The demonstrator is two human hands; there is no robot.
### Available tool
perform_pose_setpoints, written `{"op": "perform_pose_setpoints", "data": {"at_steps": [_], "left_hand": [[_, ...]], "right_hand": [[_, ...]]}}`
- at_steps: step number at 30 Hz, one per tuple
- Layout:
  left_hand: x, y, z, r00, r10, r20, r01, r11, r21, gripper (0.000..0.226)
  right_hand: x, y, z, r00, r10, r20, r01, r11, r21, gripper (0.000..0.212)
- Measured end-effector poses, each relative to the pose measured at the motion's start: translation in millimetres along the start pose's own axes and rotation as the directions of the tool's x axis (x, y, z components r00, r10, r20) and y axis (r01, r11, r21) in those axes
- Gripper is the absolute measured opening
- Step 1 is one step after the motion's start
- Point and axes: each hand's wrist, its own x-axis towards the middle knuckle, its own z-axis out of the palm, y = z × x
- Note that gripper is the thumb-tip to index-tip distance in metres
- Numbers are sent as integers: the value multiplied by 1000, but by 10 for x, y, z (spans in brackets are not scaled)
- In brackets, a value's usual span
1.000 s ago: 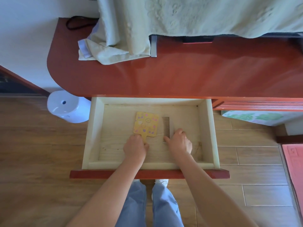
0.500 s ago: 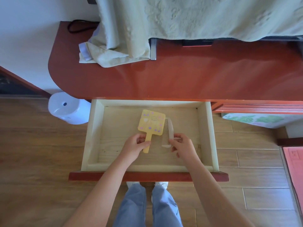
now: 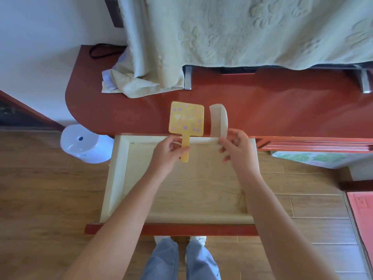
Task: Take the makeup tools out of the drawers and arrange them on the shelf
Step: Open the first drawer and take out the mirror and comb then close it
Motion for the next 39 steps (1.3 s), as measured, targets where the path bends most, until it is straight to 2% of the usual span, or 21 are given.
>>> {"op": "perform_pose_setpoints", "data": {"at_steps": [4, 8, 12, 15, 21, 24, 27, 30, 34, 39], "left_hand": [[331, 120, 103, 999, 18, -41, -16, 999, 45, 19], [530, 184, 205, 997, 11, -79, 2, 987, 158, 25], [597, 252, 283, 994, 62, -90, -37, 966, 255, 26], [644, 311, 359, 988, 127, -88, -85, 922, 377, 24], [719, 306, 463, 978, 188, -87, -112, 833, 542, 38], [680, 317, 460, 972, 217, -89, -121, 790, 601, 38], [537, 237, 398, 939, 339, -60, -222, 727, 649, 38], [164, -14, 216, 849, 519, 97, -441, 595, 671, 44], [-584, -551, -146, 829, 457, 322, -515, 402, 757, 70], [-1256, -1147, -425, 853, 386, 351, -480, 320, 816, 95]], "right_hand": [[390, -134, 125, 999, -14, -32, 11, 994, -104, 26], [593, -118, 127, 996, 4, -95, -18, 989, -143, 28], [697, -70, 32, 987, -15, -162, -19, 978, -206, 28], [762, -48, -15, 982, -37, -183, -17, 959, -282, 28], [891, 31, 0, 975, -90, -203, -9, 897, -443, 22], [845, 46, -10, 972, -145, -184, 40, 877, -478, 26], [560, 60, -66, 955, -276, -113, 175, 825, -537, 31], [40, 267, -170, 939, -339, 54, 308, 765, -565, 30], [-759, 783, -388, 901, -331, 280, 429, 591, -683, 54], [-1380, 1237, -490, 888, -283, 363, 455, 424, -783, 79]]}}
